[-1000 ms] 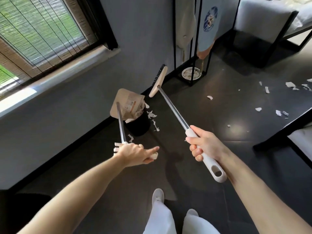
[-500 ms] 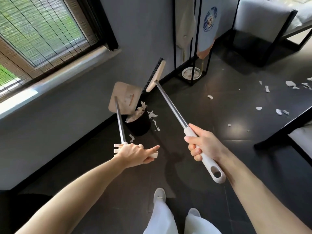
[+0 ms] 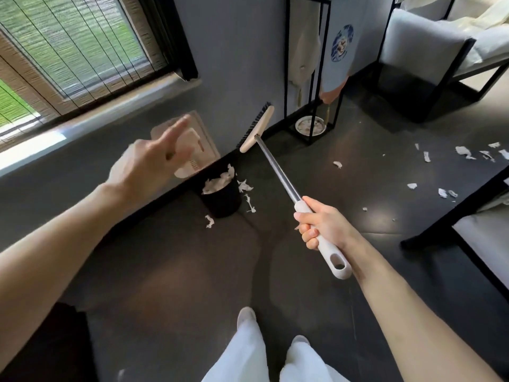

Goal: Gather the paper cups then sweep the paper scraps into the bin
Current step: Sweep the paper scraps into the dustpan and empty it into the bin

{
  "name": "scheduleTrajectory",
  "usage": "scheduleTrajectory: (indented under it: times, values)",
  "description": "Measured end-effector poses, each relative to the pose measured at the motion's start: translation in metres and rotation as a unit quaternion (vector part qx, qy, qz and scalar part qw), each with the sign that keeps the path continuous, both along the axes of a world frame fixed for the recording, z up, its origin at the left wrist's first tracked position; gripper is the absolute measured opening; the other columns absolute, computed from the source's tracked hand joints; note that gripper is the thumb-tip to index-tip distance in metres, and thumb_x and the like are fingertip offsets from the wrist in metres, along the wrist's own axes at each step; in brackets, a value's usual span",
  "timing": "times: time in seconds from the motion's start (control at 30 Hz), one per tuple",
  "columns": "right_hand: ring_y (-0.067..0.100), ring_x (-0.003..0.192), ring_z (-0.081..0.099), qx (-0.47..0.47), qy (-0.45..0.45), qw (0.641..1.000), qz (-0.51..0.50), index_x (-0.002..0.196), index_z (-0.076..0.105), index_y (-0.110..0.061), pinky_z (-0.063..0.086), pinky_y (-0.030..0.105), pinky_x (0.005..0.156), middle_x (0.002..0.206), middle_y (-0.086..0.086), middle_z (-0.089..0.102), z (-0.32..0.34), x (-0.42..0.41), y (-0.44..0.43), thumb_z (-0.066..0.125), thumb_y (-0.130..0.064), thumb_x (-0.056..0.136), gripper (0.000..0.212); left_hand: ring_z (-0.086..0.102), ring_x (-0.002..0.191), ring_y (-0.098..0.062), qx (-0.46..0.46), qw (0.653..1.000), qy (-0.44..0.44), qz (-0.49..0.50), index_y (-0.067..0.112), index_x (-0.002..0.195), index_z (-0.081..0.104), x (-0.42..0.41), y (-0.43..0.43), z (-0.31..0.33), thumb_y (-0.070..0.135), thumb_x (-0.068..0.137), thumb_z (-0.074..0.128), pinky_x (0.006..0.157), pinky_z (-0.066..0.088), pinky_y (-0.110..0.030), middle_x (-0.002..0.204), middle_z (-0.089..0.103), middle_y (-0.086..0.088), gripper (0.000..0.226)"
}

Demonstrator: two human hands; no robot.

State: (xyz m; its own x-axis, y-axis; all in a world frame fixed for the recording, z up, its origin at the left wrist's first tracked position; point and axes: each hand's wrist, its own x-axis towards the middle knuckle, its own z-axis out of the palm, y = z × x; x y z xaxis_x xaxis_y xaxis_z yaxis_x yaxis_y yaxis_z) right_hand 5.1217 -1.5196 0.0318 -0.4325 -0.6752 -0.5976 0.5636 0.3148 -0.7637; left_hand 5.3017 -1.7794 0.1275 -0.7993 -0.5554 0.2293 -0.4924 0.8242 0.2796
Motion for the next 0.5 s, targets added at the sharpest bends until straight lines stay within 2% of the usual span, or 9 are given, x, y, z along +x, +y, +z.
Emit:
scheduleTrajectory:
  times: [0.07, 0.13, 0.2, 0.23, 0.27, 0.3, 0.37, 0.4, 0.5]
  values:
    - [0.004, 0.035, 0.036, 0.004, 0.0, 1.0, -0.001, 0.15, 0.028, -0.024, 0.034, 0.016, 0.033, 0.058, 0.002, 0.041, 0.003, 0.006, 0.008, 0.052, -0.003, 0.096, 0.063, 0.066, 0.077, -0.02, 0.072, 0.991, 0.107, 0.027, 0.053, 0.146, 0.011, -0.004, 0.003, 0.031, 0.054, 0.095, 0.044, 0.064, 0.058, -0.044, 0.109, 0.068, -0.014, 0.061]
    - [0.003, 0.035, 0.036, 0.01, -0.002, 1.0, -0.01, 0.15, 0.027, -0.024, 0.033, 0.016, 0.033, 0.061, 0.003, 0.04, 0.005, 0.018, 0.02, 0.051, -0.003, 0.096, 0.063, 0.062, 0.072, -0.01, 0.065, 0.982, 0.174, 0.013, 0.049, 0.149, 0.007, -0.009, 0.01, 0.051, 0.045, 0.094, 0.054, 0.057, 0.055, -0.035, 0.127, 0.06, -0.017, 0.072]
    - [0.003, 0.036, 0.035, 0.018, -0.002, 1.0, -0.023, 0.15, 0.029, -0.024, 0.033, 0.016, 0.033, 0.061, 0.003, 0.04, 0.008, 0.032, 0.036, 0.051, -0.003, 0.096, 0.062, 0.062, 0.093, -0.015, 0.076, 0.977, 0.197, 0.003, 0.05, 0.148, 0.008, -0.014, 0.015, 0.056, 0.029, 0.092, 0.062, 0.066, 0.053, -0.028, 0.146, 0.044, -0.01, 0.081]
    - [0.003, 0.036, 0.035, 0.023, -0.004, 0.999, -0.034, 0.149, 0.03, -0.024, 0.033, 0.016, 0.033, 0.06, 0.002, 0.041, 0.01, 0.041, 0.045, 0.051, -0.004, 0.096, 0.061, 0.059, 0.109, -0.018, 0.096, 0.976, 0.195, 0.007, 0.051, 0.148, 0.011, -0.015, 0.016, 0.054, 0.021, 0.092, 0.061, 0.076, 0.051, -0.027, 0.15, 0.04, -0.004, 0.081]
    - [0.003, 0.035, 0.035, 0.027, -0.008, 0.998, -0.048, 0.148, 0.031, -0.024, 0.032, 0.015, 0.033, 0.059, 0.002, 0.041, 0.01, 0.051, 0.054, 0.051, -0.003, 0.096, 0.06, 0.056, 0.114, -0.017, 0.113, 0.976, 0.184, 0.013, 0.051, 0.148, 0.013, -0.015, 0.019, 0.048, 0.017, 0.093, 0.058, 0.081, 0.048, -0.024, 0.149, 0.041, 0.001, 0.079]
    - [0.003, 0.035, 0.035, 0.03, -0.012, 0.997, -0.064, 0.147, 0.032, -0.025, 0.032, 0.015, 0.032, 0.059, 0.002, 0.041, 0.01, 0.062, 0.064, 0.051, -0.003, 0.096, 0.058, 0.057, 0.109, -0.015, 0.123, 0.979, 0.164, 0.017, 0.051, 0.147, 0.016, -0.017, 0.022, 0.041, 0.017, 0.094, 0.055, 0.08, 0.046, -0.019, 0.147, 0.045, 0.003, 0.075]
    - [0.003, 0.034, 0.034, 0.047, -0.017, 0.994, -0.093, 0.144, 0.034, -0.026, 0.03, 0.014, 0.032, 0.06, 0.002, 0.039, 0.006, 0.089, 0.087, 0.05, -0.002, 0.097, 0.056, 0.058, 0.085, -0.007, 0.137, 0.984, 0.114, 0.01, 0.051, 0.147, 0.018, -0.019, 0.035, 0.016, 0.02, 0.096, 0.051, 0.066, 0.042, -0.008, 0.141, 0.051, 0.001, 0.069]
    - [0.003, 0.034, 0.034, 0.06, -0.017, 0.992, -0.107, 0.144, 0.035, -0.025, 0.029, 0.014, 0.032, 0.061, 0.002, 0.038, 0.003, 0.104, 0.099, 0.05, -0.002, 0.097, 0.054, 0.056, 0.076, -0.004, 0.148, 0.985, 0.089, -0.003, 0.051, 0.147, 0.019, -0.02, 0.046, 0.001, 0.02, 0.096, 0.05, 0.059, 0.039, -0.008, 0.139, 0.052, -0.002, 0.067]
    - [0.003, 0.035, 0.034, 0.107, -0.027, 0.982, -0.151, 0.147, 0.031, -0.025, 0.03, 0.014, 0.033, 0.064, 0.004, 0.039, -0.011, 0.148, 0.139, 0.051, -0.002, 0.096, 0.06, 0.059, 0.074, -0.016, 0.212, 0.975, 0.034, -0.058, 0.052, 0.147, 0.02, -0.016, 0.088, -0.042, 0.018, 0.097, 0.049, 0.062, 0.047, -0.026, 0.133, 0.055, -0.01, 0.067]
